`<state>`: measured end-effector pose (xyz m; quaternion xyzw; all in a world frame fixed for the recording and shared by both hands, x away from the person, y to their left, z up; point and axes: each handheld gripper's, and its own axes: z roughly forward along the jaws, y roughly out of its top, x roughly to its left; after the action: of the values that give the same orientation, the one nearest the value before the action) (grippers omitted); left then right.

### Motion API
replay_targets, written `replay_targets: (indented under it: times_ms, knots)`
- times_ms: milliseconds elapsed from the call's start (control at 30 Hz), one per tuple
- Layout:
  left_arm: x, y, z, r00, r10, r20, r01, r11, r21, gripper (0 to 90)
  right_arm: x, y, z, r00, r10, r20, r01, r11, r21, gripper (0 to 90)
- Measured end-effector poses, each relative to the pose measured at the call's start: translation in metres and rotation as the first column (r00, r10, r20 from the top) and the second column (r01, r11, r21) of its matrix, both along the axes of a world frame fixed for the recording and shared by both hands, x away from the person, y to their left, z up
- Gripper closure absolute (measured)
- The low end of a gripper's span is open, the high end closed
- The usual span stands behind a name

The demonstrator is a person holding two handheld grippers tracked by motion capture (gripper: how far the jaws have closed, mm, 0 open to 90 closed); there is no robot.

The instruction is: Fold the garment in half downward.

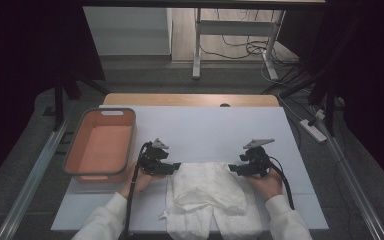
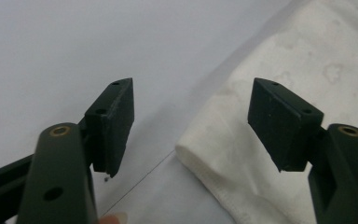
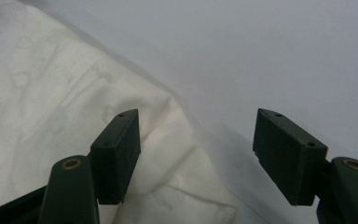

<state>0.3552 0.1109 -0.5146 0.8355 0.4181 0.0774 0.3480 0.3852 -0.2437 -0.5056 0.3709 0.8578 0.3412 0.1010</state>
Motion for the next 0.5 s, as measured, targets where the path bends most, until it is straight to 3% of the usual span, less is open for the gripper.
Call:
replay_targets:
  times_ms: [167,500]
  knots:
    - [0.001,0.001,-0.003,0.9992,-0.013,-0.039,0.013,0.9999,0.0,29.0,0.001,0.001,-0.004,0.9999,0.002,-0.01,-0.002,1.0,-0.015,31.6]
    - [0.001,-0.004,-0.011,0.9957,-0.063,-0.068,0.064,0.9978,0.016,29.0,0.001,0.005,-0.009,0.9997,0.008,-0.024,-0.009,0.999,-0.045,31.4]
